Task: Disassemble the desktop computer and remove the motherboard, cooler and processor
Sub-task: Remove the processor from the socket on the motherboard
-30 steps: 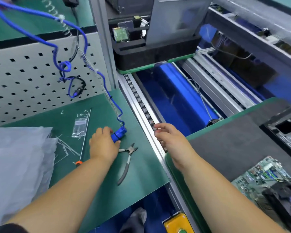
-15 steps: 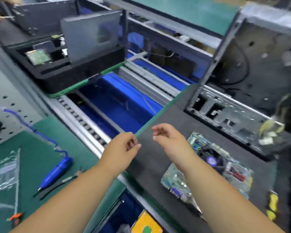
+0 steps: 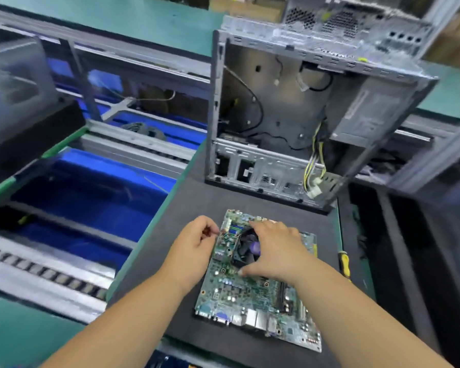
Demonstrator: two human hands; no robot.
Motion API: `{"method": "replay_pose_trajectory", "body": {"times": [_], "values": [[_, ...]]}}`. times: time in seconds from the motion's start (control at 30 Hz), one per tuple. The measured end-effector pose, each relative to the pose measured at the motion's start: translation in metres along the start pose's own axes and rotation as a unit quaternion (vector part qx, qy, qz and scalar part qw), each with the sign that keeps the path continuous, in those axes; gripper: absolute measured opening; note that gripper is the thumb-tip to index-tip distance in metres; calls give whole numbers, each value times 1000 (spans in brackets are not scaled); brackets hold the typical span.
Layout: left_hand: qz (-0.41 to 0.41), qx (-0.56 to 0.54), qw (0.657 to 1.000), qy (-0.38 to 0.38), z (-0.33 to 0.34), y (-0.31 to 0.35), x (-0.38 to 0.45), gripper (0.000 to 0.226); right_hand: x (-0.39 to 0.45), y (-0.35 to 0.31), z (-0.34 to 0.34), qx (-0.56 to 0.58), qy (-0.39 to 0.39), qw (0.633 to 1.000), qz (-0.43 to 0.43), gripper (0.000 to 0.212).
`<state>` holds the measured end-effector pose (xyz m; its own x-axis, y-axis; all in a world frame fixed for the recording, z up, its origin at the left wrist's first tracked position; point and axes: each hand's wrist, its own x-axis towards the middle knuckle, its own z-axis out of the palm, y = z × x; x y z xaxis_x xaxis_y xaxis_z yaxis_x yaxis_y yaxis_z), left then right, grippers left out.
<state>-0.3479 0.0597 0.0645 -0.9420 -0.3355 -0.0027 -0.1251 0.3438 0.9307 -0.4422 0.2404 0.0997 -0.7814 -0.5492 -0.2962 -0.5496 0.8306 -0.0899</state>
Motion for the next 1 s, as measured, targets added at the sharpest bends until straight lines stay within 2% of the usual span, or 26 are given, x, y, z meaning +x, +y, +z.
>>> {"method": "replay_pose_trajectory", "body": {"times": [0.13,0.2,0.27,0.4,0.47,0.53,0.63,0.7,0.77,0.9,1.0], "values": [[-53,-37,998,-15,6,5,7,26,-4,1,-5,11,58,998,-8,85],[-72,-38,996,-29,11,11,9,25,-9,10,-11,62,74,995,-8,90],[-69,-50,995,-59,17,22,10,35,-17,22,-21,150,92,984,-7,92],[-34,-118,977,-173,44,50,9,81,-36,53,-40,348,88,933,-22,81],[-27,-144,969,-196,64,64,7,98,-47,71,-45,426,76,901,-23,72],[-13,-192,962,-192,85,79,7,96,-61,92,-47,480,79,874,-19,72],[19,-227,953,-197,119,102,6,84,-88,129,-46,521,85,849,-11,89],[43,-212,954,-206,142,113,3,78,-106,155,-48,514,70,855,-14,91],[65,-163,963,-202,166,125,-2,77,-124,182,-53,479,50,876,-18,92],[124,-38,971,-200,215,147,-11,78,-153,226,-64,309,54,949,-18,103],[157,29,969,-186,252,160,-15,82,-166,247,-67,222,32,974,-20,99]]}}
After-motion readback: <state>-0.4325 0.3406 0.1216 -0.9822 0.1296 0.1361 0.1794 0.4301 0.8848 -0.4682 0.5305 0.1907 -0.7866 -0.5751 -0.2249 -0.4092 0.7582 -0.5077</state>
